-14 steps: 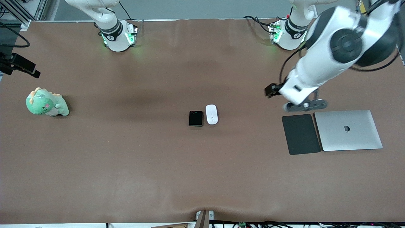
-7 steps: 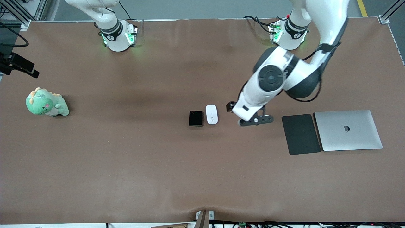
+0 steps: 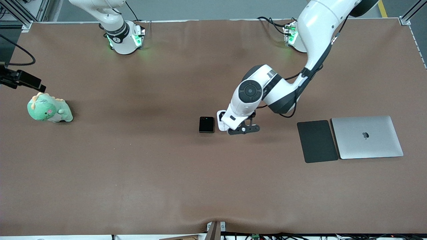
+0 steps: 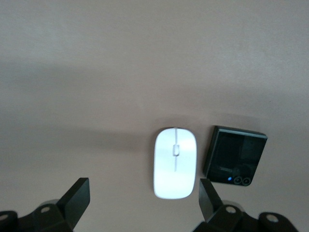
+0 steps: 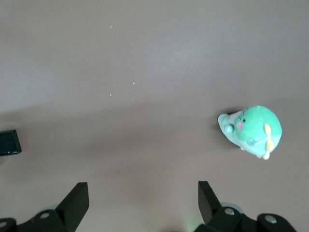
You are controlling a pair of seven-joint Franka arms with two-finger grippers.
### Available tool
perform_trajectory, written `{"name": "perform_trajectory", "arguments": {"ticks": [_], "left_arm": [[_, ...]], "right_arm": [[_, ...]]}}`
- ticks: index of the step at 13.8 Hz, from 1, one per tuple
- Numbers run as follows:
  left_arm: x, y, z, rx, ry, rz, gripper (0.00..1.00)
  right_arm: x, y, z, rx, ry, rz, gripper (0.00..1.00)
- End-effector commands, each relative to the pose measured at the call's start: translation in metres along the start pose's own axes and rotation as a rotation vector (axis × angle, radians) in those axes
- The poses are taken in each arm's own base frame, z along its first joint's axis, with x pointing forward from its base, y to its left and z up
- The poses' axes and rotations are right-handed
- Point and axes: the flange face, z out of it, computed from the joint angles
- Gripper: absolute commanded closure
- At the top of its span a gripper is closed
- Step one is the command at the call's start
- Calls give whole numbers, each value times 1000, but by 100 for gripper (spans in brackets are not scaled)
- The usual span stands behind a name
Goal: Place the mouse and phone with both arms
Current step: 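Lower the left gripper and close it on the white mouse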
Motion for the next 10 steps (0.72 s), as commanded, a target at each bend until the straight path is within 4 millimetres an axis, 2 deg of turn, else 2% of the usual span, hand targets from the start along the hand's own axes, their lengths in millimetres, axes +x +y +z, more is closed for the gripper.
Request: {"name": "perform_trajectory", "arguments": {"ticks": [1,5,10], "left_arm": [[-4,23,26,19,53,-2,0],[-11,44,64,20,73,-23,0],[-18,47,104,36,74,-16,0]], "right_arm": [[15,2,3,-1,46,-1,0],[37,-2,9,14,140,2,0],[55,-8,15,24,215,-3,0]]}}
